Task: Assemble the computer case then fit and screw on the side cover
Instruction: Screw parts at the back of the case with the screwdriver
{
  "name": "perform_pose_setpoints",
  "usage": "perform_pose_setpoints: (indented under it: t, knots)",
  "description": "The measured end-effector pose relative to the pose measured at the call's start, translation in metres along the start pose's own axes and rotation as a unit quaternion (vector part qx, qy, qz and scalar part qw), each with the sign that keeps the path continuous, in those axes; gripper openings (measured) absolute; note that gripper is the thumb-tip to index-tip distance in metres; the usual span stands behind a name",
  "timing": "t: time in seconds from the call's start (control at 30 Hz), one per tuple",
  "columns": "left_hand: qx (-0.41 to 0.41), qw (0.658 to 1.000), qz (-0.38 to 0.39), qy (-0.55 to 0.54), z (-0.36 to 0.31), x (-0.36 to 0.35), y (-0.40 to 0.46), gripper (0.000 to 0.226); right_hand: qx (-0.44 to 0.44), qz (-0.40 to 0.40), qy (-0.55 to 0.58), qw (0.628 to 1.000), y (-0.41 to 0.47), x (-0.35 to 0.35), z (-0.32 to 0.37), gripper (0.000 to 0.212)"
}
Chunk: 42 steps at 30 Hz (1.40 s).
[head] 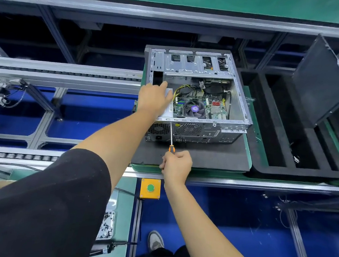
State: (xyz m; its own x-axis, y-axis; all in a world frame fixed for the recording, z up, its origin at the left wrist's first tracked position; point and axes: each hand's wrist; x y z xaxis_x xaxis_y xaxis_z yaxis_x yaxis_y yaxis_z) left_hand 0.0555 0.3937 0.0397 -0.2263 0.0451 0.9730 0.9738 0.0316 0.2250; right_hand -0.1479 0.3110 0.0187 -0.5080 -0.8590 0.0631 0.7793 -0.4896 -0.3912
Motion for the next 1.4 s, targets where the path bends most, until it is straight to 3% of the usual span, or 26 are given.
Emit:
perform_pose_setpoints:
  t: [0.17,0.33,0.4,0.47,0.53,0.6,0.7,0.8,0.9,0.97,1.0,1.07,1.13,1.17,1.27,1.33,1.4]
  knots:
    - [0.000,1.000,-0.002,-0.007,0.000,-0.001,0.000,0.031,0.122,-0.086,-0.215,0.965,-0.004,0.005,-0.010,0.024]
    - [0.001,1.000,-0.003,-0.008,0.000,-0.002,0.000,0.030,0.182,-0.116,-0.270,0.938,-0.006,0.001,-0.014,0.024]
    - [0.001,1.000,-0.002,-0.010,0.000,-0.002,0.000,0.030,0.139,-0.067,-0.200,0.968,-0.008,-0.004,-0.012,0.018]
    - [0.002,1.000,-0.003,-0.014,0.000,-0.004,0.001,0.030,-0.019,0.011,0.028,0.999,-0.004,-0.004,-0.009,0.014]
    - [0.001,1.000,-0.005,-0.018,0.002,-0.004,0.002,0.030,-0.193,0.090,0.254,0.943,-0.002,0.000,-0.006,0.013]
    - [0.000,1.000,-0.006,-0.018,0.002,-0.004,0.003,0.029,-0.229,0.114,0.304,0.918,0.000,0.002,-0.006,0.008]
    - [0.000,1.000,-0.001,-0.019,0.002,-0.005,0.003,0.031,-0.156,0.060,0.199,0.966,0.000,0.003,-0.008,0.015]
    - [0.000,1.000,-0.001,-0.019,0.003,-0.007,0.004,0.031,-0.004,-0.005,0.078,0.997,-0.005,0.001,-0.007,0.028]
    - [0.002,1.000,-0.002,-0.026,0.003,-0.007,0.005,0.032,0.153,-0.045,-0.092,0.983,-0.008,-0.003,-0.008,0.021]
    - [0.003,1.000,-0.005,-0.028,0.003,-0.008,0.005,0.033,0.208,-0.054,-0.179,0.960,-0.007,-0.001,-0.006,0.021]
    - [0.002,1.000,-0.007,-0.029,0.003,-0.008,0.005,0.033,0.184,-0.032,-0.153,0.971,-0.004,0.001,-0.006,0.022]
    - [0.003,1.000,-0.009,-0.026,0.003,-0.010,0.004,0.034,-0.005,0.046,0.094,0.995,0.003,0.003,-0.003,0.022]
    - [0.006,0.999,-0.012,-0.032,0.004,-0.011,0.004,0.033,-0.207,0.113,0.345,0.908,0.005,0.006,0.001,0.016]
    - [0.008,0.999,-0.014,-0.034,0.004,-0.010,0.004,0.032,-0.236,0.123,0.373,0.889,0.006,0.007,-0.001,0.013]
    - [0.013,0.999,-0.017,-0.033,0.004,-0.008,0.004,0.033,-0.191,0.096,0.270,0.939,0.006,0.007,0.003,0.004]
    - [0.015,0.999,-0.017,-0.031,0.004,-0.008,0.005,0.032,-0.110,0.039,0.159,0.980,0.005,0.005,0.004,0.011]
    - [0.015,0.999,-0.016,-0.025,0.003,-0.007,0.004,0.032,-0.021,0.007,0.067,0.998,0.003,0.003,0.003,0.020]
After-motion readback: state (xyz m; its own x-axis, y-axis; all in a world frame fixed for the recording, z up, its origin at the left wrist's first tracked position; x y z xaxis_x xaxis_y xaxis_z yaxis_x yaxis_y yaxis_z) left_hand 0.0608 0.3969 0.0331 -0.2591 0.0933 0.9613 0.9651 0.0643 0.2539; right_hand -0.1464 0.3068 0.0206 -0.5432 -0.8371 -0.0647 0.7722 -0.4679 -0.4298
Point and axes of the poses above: each hand's wrist, its own y-axis towards the middle knuckle, its own x-axis out of the back of the hand, z = x × y, and after that the axes turned 12 degrees about x, right-handed
